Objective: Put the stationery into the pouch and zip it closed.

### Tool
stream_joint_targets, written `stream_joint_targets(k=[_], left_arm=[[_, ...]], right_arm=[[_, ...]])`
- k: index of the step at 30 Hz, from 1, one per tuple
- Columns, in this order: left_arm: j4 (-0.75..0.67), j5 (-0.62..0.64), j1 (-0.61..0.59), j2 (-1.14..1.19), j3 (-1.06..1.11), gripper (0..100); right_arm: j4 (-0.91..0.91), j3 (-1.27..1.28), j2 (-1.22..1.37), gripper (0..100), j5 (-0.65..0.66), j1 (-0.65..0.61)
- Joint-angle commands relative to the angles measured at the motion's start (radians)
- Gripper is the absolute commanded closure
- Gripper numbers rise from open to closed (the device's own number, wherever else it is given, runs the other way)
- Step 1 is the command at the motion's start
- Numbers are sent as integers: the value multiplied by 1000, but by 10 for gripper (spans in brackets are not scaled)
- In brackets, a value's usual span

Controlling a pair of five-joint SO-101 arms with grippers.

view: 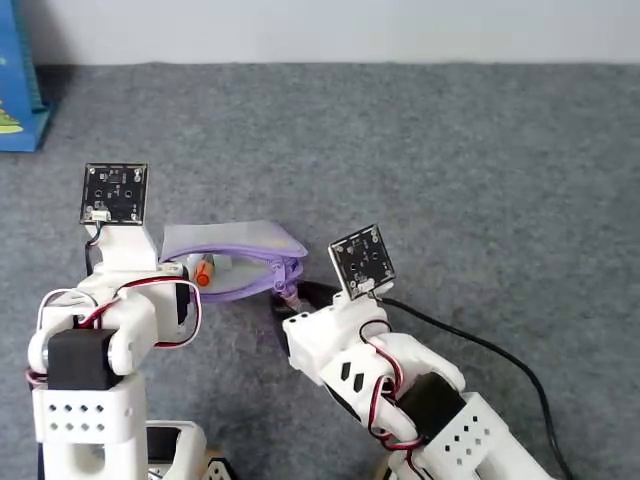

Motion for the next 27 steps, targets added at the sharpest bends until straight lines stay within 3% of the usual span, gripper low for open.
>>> stream_joint_targets(k=[1,4,20,25,27], left_arm=[[3,3,0,3,-22,989],[3,3,0,0,-13,989],[3,3,0,2,-13,989],[3,3,0,2,-13,989],[3,3,0,2,-13,989]], right_arm=[[-51,-48,12,927,-2,12],[-50,-48,5,993,44,12],[65,-49,4,987,54,7],[111,-49,4,857,54,7],[119,-49,4,857,54,7]])
